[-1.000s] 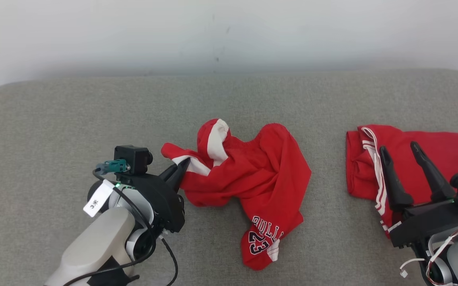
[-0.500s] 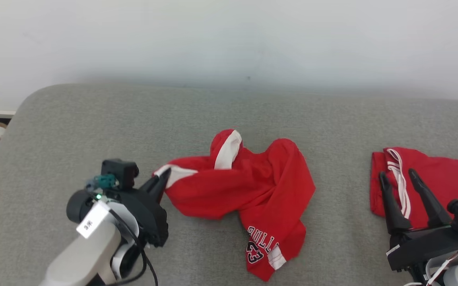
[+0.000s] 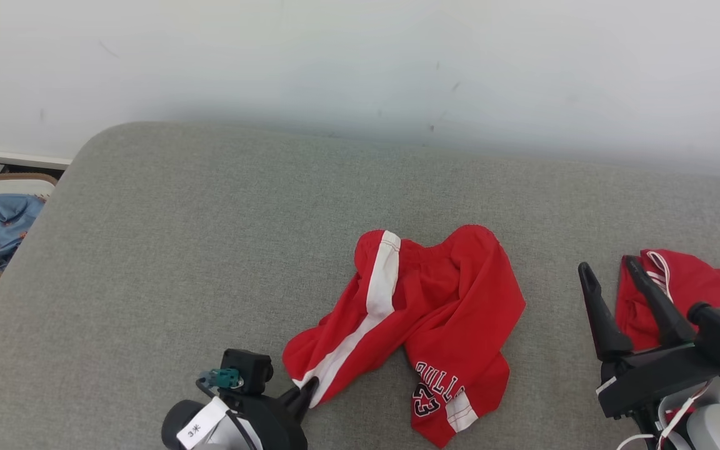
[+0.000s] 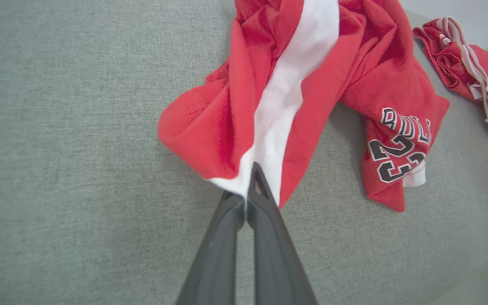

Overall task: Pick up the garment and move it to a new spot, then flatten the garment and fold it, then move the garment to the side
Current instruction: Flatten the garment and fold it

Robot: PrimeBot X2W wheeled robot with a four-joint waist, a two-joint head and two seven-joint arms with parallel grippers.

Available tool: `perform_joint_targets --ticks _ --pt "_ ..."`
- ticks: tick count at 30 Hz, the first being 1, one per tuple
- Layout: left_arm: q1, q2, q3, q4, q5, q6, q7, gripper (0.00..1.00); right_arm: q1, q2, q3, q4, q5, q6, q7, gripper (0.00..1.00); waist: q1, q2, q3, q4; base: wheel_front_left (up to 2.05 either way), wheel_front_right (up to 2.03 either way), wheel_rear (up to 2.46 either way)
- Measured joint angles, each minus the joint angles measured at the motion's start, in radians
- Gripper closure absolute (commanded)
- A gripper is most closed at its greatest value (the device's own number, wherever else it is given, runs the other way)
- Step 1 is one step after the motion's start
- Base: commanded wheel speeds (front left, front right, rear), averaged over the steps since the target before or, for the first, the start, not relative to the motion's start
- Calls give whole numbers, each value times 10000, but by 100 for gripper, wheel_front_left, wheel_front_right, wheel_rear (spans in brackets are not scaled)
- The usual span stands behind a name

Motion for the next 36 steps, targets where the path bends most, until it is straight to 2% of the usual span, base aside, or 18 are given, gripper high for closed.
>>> perform_joint_targets --ticks 4,7,13,18,19,21,27,33,36 --pt "81 -209 -13 -163 -96 -33 8 100 -169 -61 -25 -2 -40 0 81 0 1 0 66 32 0 0 0" --pt "83 -466 -59 -476 -196 -288 2 100 -173 -75 -21 -23 -40 0 128 0 0 0 134 62 0 0 0" --pt "-48 -999 -794 -614 203 -472 125 100 -250 -86 8 -10 -42 0 215 0 1 0 316 83 0 0 0" --pt "-316 -1569 -991 -441 224 -642 144 100 -515 -54 146 77 -56 75 261 0 1 0 380 -22 0 0 0" --pt "-470 -1593 -953 -345 221 -642 79 95 -636 -58 165 88 -58 88 307 0 1 0 393 -96 0 0 0" --pt "-616 -1613 -882 -157 222 -616 75 0 -638 -61 163 104 -59 88 332 0 1 1 407 -173 0 0 0" --pt "-697 -1484 -780 121 242 -512 -13 0 -473 -282 -151 54 -59 42 316 0 1 1 597 -282 0 0 0" --pt "-659 -623 -468 316 226 -224 -8 0 -381 -280 -224 46 -56 -2 242 0 1 0 630 -83 0 0 0" --pt "-490 -441 -234 343 40 -219 -54 0 -440 -270 -35 92 -56 46 255 0 1 0 613 53 0 0 0"
